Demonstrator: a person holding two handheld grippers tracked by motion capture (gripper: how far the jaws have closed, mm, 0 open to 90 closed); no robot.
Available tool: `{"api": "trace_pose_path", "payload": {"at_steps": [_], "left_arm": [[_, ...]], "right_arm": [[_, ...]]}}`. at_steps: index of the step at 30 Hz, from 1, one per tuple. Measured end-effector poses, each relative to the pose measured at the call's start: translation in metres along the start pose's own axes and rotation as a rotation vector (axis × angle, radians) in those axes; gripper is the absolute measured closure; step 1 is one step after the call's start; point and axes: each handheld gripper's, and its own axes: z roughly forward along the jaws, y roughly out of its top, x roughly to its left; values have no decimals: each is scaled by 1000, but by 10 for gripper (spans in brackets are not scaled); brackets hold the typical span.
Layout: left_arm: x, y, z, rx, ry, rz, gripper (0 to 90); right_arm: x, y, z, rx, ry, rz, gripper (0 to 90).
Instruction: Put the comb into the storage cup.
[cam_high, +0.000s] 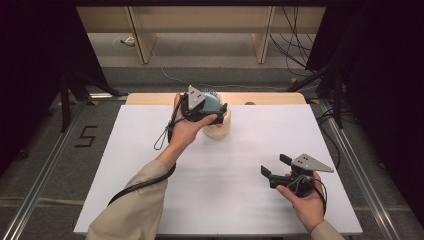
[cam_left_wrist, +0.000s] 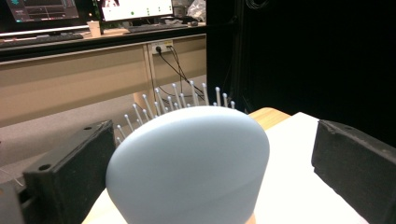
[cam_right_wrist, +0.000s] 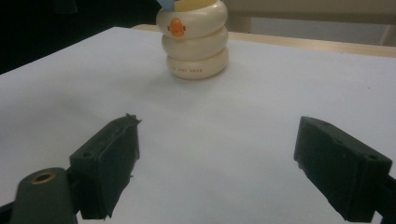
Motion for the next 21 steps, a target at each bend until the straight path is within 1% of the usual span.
{"api": "trace_pose_path", "payload": {"at_steps": [3, 5, 11, 15, 21], "left_arm": [[1, 0, -3, 9, 0, -8, 0], [2, -1, -5, 17, -1, 2, 0], [5, -2, -11, 29, -3, -1, 0], [7, -3, -17, 37, -18, 13, 0], [10, -3, -24, 41, -17, 22, 0]], "right_arm": [[0, 0, 0, 1, 0, -1, 152], [0, 0, 0, 1, 0, 1, 152], [0, 0, 0, 0, -2, -2, 152], [0, 0, 0, 0, -3, -2, 152], [0, 0, 0, 2, -4, -2, 152]]}}
